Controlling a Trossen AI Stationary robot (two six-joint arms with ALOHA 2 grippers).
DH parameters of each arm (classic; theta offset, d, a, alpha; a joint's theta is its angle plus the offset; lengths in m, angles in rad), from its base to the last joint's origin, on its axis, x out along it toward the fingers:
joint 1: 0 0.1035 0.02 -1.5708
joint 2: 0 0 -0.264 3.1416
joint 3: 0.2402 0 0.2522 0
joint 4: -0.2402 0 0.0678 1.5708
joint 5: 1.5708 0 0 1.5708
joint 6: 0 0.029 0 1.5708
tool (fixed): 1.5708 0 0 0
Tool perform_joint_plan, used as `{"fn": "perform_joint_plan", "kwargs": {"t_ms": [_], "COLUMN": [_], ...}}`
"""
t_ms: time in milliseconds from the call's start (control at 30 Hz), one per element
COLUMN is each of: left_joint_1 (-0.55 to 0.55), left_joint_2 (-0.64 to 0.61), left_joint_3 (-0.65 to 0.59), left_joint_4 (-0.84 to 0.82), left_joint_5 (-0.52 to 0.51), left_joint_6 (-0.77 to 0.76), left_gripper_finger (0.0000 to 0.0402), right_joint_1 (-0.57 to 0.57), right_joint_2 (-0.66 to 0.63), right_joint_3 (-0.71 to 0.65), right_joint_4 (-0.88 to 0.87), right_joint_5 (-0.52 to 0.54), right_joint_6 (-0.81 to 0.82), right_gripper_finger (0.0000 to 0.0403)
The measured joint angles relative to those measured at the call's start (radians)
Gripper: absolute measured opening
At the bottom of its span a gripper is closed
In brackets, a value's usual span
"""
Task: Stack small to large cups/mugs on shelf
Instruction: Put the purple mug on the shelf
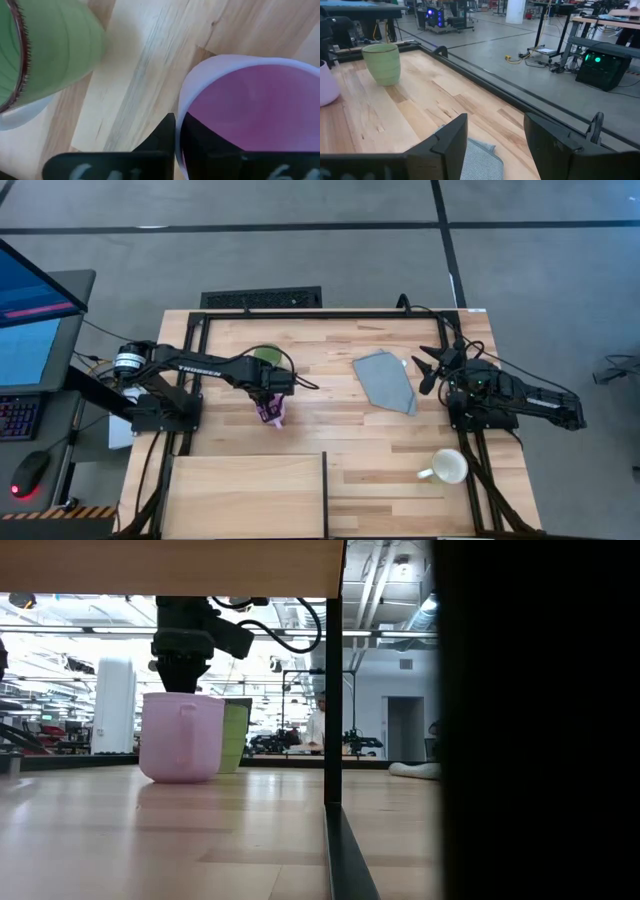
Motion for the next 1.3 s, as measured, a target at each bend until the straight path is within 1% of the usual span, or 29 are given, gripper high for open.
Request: {"fn": "perform_joint_plan", "kwargs": {"t_ms": [233,567,700,833,1067,1167,1300], "left_joint_1": [0.000,0.000,0.001,0.010,0.010,0.016,0.022], "left_joint_2": [0.001,0.002,0.003,0.003,0.003,0.005,0.009], "left_joint_3": [-0.001,-0.001,-0.002,-0.002,-0.002,0.013,0.052], "left_joint_4": [0.000,0.001,0.003,0.002,-0.001,-0.024,-0.081], "left_joint_5": [0.024,0.023,0.016,0.056,0.072,0.097,0.096], "left_joint_6": [-0.003,-0.002,0.033,0.050,0.095,0.109,0.116], "left_gripper_finger": [0.0002,0.0001,0.0001,0.0000,0.0000,0.0000,0.0001], "right_joint_1": [0.000,0.000,0.000,0.000,0.000,0.000,0.000], "right_joint_2": [0.000,0.000,0.000,0.000,0.000,0.000,0.000], "right_joint_3": [0.000,0.000,0.000,0.000,0.000,0.000,0.000], "right_joint_4": [0.000,0.000,0.000,0.000,0.000,0.000,-0.001], "right_joint_5": [0.000,0.000,0.000,0.000,0.000,0.000,0.000], "right_joint_6": [0.000,0.000,0.000,0.000,0.000,0.000,0.000], "right_gripper_finger": [0.0216,0.0216,0.0216,0.0216,0.0216,0.0216,0.0216]}}
